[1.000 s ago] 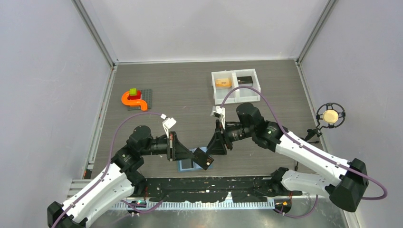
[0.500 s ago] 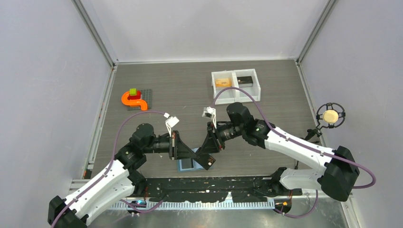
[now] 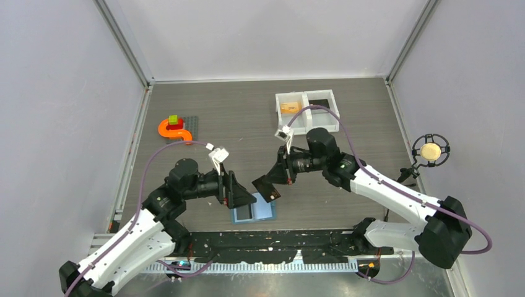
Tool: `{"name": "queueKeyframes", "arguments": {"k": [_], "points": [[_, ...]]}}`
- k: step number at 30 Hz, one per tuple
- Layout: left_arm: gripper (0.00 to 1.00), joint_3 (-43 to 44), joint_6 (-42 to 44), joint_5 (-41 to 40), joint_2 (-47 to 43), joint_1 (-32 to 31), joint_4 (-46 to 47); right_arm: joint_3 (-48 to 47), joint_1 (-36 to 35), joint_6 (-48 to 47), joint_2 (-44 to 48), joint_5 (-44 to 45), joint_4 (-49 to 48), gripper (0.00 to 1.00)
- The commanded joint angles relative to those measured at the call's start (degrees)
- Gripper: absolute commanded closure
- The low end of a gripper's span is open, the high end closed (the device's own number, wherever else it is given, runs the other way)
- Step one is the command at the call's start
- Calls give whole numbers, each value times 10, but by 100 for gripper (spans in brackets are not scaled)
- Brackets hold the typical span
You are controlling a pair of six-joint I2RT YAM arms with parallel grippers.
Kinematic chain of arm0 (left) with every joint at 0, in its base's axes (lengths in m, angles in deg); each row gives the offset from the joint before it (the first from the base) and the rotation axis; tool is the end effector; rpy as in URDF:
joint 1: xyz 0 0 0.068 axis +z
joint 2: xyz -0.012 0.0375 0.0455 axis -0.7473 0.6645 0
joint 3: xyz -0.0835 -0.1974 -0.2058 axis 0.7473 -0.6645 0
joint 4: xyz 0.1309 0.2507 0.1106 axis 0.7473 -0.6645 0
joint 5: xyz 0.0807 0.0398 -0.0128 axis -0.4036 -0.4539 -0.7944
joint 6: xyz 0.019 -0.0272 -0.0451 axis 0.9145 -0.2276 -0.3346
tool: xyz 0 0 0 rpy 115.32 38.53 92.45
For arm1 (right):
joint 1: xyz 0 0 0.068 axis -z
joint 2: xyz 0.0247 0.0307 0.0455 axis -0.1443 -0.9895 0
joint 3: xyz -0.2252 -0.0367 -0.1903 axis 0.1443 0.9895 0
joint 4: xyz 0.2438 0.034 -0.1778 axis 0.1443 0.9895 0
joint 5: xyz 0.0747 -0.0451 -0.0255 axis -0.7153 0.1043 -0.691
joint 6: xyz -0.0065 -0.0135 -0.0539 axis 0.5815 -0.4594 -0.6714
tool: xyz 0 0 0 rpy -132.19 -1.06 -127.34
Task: Take the credit cards out of the card holder
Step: Place the credit card in the storage box.
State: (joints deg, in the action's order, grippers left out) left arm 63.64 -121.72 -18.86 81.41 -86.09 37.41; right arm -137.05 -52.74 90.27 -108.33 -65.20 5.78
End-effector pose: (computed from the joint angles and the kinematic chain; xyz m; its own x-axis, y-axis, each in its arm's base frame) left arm 0.1285 -0.1293 0.2732 -0.7976 -0.0331 -0.6022 0.5610 0.3259 -0.7610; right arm 0.1914 0.2250 0.2971 -0.5944 -0.2346 -0.7692 -0.8042 0.1667 0.5705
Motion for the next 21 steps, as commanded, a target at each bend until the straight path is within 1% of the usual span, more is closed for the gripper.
{"name": "queueKeyframes", "arguments": {"k": [1,5,7,10,14,17,20,21], "points": [[1,64,64,-126,-23,2,-112,6,42,49,30,71,-64,95],[0,83,80,-216,-45,2,-162,9,94,74,33,128,-80,95],[0,88,85,-268,-62,2,-184,8,114,85,32,179,-83,95],[0,95,97,-351,-93,3,-225,11,143,114,22,286,-95,95],[0,118,110,-452,-137,3,-291,20,192,152,-15,361,-187,95],[0,129,122,-484,-160,3,-323,6,227,186,-60,421,-222,95],[0,129,133,-486,-171,3,-341,-13,255,211,-91,490,-257,95],[0,128,135,-485,-172,3,-345,-17,259,220,-107,525,-262,95]]}}
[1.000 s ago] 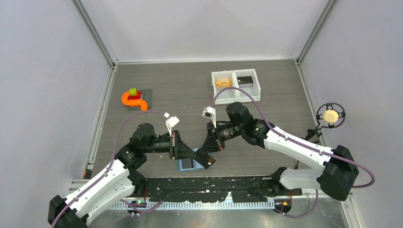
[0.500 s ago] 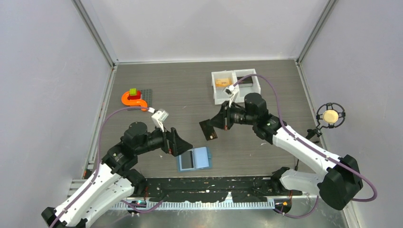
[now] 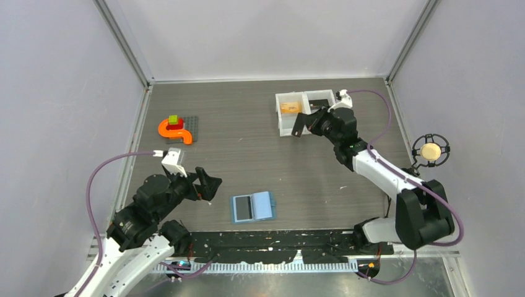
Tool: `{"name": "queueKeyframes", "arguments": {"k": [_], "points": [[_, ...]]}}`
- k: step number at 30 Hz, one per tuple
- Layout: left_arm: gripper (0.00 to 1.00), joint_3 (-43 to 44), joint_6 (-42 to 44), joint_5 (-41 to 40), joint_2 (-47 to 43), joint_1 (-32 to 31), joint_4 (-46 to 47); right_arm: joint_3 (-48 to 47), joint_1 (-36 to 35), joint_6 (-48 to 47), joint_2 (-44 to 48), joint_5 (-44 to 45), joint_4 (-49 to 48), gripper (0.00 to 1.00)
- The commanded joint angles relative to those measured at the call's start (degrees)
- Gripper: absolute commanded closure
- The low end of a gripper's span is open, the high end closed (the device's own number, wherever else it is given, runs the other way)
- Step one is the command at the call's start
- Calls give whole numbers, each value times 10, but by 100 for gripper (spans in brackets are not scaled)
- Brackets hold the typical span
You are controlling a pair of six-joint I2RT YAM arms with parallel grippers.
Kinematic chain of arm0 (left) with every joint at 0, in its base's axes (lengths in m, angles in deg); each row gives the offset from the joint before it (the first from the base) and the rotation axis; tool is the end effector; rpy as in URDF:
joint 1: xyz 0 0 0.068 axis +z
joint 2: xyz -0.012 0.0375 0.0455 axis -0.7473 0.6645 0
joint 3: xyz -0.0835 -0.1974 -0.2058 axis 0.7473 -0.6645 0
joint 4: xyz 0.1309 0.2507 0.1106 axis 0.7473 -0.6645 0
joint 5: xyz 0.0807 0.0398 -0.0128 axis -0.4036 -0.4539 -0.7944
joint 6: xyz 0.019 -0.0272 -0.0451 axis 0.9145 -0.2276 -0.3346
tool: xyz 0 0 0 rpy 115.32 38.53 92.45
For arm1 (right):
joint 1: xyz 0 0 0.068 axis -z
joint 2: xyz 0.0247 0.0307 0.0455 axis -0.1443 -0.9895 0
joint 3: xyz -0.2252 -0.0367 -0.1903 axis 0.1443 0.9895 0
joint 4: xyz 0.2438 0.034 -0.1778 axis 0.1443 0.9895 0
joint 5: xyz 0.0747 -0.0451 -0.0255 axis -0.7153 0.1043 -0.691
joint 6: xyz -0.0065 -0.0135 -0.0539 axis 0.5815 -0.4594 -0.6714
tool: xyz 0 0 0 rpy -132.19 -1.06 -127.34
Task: Take the credit cards out of the card holder
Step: Place the credit card in the storage box.
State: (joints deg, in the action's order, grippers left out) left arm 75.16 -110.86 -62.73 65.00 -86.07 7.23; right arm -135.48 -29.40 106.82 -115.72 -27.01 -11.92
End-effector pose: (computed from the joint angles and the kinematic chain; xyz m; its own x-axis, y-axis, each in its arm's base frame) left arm 0.0847 -0.0603 0.3293 -0.4970 -0.2383 -0.8344 0.3249 0.8405 -0.4336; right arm 0.3106 0.1238 0.2763 -0.4518 0.4617 -0.7633 -0.2141 0.7745 0.5952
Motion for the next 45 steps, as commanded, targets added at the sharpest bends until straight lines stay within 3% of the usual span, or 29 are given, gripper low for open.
{"name": "queueKeyframes", "arguments": {"k": [1,6,19,45], "points": [[0,10,28,-47,-8,2,-45,-44,33,59,-41,159,-89,95],[0,0,33,-37,0,2,-46,-80,52,108,-119,265,-94,95],[0,1,45,-19,3,2,-49,-189,74,195,-280,397,-80,95],[0,3,47,-12,3,2,-47,-266,73,286,-397,427,-52,88]]}}
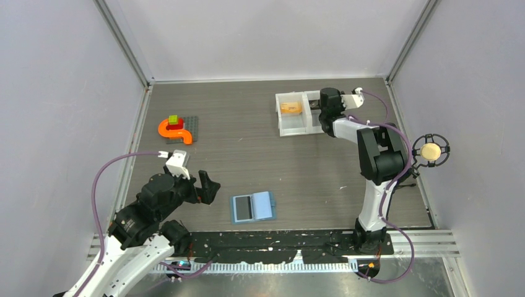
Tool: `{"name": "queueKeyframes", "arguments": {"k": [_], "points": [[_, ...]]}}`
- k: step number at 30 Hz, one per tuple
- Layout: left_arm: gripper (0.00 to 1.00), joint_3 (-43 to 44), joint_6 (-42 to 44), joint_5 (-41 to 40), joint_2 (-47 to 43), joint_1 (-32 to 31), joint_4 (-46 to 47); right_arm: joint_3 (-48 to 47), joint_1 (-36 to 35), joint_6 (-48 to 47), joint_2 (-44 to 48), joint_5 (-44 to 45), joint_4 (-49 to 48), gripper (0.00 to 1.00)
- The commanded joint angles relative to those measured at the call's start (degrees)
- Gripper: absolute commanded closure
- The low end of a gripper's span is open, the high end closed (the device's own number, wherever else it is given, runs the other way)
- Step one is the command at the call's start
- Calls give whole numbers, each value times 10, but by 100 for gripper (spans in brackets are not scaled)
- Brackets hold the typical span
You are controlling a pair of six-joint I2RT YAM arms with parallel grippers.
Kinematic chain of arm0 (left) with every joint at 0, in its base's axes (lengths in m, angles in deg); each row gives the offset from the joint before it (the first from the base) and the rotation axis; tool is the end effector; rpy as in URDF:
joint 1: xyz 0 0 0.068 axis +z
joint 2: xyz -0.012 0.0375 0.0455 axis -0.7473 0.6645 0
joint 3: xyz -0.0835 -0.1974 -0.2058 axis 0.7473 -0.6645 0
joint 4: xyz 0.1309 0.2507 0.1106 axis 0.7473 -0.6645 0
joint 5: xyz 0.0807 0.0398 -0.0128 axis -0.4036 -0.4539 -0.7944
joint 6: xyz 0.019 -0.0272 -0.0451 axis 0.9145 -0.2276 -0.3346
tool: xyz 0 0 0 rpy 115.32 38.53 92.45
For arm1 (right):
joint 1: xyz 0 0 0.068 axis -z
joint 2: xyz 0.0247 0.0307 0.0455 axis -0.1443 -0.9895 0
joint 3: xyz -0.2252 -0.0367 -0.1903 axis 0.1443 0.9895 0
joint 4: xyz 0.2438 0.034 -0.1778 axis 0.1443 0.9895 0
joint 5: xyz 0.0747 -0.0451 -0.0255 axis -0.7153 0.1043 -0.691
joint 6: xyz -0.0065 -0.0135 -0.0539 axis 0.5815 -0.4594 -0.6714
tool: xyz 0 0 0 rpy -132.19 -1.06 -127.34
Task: Take the credit cards out of the card holder
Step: Place the credit card in the storage box.
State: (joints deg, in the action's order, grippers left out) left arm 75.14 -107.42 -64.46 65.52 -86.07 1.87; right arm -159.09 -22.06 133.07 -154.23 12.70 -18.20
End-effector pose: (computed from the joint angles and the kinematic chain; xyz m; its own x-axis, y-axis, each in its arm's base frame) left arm 0.0836 -0.0580 0.3188 -0.5349 -0.1403 -0.8332 0.3029 0.8887 -0.3441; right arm 0.4724 0.0933 0.1806 0.0999 0.7797 -0.6182 0.4818 0.5057 0.7156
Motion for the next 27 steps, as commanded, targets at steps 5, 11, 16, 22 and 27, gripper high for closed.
{"name": "queueKeyframes", "arguments": {"k": [5,11,16,22,27], "points": [[0,4,13,5,-3,2,7,-44,0,31,-24,29,22,87],[0,4,13,6,0,2,7,-64,-1,33,-42,25,41,84],[0,4,12,4,-1,2,7,-77,0,32,-51,21,57,75],[0,4,13,5,1,2,7,-107,-1,19,-64,9,94,69],[0,4,13,6,1,2,8,-123,-1,5,-67,11,119,65]]}}
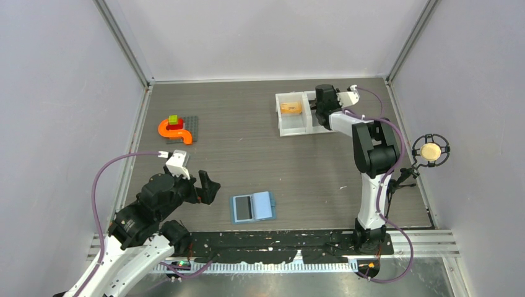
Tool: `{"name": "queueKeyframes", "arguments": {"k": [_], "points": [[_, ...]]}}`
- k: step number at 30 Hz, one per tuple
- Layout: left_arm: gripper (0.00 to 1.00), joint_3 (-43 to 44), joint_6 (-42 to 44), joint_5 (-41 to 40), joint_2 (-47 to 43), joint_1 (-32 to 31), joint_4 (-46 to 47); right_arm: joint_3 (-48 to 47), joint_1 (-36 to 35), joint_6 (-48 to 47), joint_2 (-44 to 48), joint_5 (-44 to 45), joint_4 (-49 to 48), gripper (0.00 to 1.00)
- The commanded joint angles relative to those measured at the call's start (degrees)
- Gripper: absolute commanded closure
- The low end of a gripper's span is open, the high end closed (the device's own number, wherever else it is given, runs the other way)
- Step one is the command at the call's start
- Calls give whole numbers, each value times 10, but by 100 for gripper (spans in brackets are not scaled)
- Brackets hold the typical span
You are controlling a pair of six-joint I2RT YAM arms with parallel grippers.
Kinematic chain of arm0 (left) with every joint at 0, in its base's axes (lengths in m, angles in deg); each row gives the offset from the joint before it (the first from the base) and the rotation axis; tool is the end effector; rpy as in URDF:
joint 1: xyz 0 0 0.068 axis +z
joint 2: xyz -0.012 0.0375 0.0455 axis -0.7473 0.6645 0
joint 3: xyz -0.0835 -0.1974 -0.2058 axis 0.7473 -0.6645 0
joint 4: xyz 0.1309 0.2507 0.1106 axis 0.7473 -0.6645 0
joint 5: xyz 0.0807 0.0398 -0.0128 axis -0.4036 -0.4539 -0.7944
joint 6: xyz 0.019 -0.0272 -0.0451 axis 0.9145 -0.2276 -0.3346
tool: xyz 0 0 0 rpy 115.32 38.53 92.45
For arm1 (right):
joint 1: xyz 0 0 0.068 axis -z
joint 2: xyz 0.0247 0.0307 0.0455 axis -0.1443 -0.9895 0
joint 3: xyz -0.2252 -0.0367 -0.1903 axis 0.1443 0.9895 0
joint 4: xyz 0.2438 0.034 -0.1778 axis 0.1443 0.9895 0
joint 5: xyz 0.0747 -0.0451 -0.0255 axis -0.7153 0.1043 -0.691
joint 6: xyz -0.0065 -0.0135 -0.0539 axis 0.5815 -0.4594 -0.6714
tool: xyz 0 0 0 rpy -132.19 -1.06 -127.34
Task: Take the credit cards out of the card holder
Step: Place the credit card in the storage box.
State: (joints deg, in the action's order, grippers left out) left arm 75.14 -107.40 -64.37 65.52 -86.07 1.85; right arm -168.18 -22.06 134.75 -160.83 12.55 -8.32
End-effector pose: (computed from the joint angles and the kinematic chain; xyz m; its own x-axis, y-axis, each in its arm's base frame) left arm 0.0836 -0.0580 0.3187 -0.5356 -0.1395 -0.8329 0.3041 0.8882 -0.3443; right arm 0.5018 0.1006 0.1647 0.0350 0.7762 -0.6295 0.5647 0.5043 0.6532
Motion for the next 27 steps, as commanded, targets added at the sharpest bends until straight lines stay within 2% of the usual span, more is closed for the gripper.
{"name": "queueKeyframes", "arguments": {"k": [1,9,27], "points": [[0,4,13,6,1,2,8,-36,-1,-14,-2,12,24,65],[0,3,11,7,3,2,10,-59,-2,-19,-2,8,65,54],[0,1,9,6,4,2,11,-105,-2,-38,-31,-3,110,45]]}}
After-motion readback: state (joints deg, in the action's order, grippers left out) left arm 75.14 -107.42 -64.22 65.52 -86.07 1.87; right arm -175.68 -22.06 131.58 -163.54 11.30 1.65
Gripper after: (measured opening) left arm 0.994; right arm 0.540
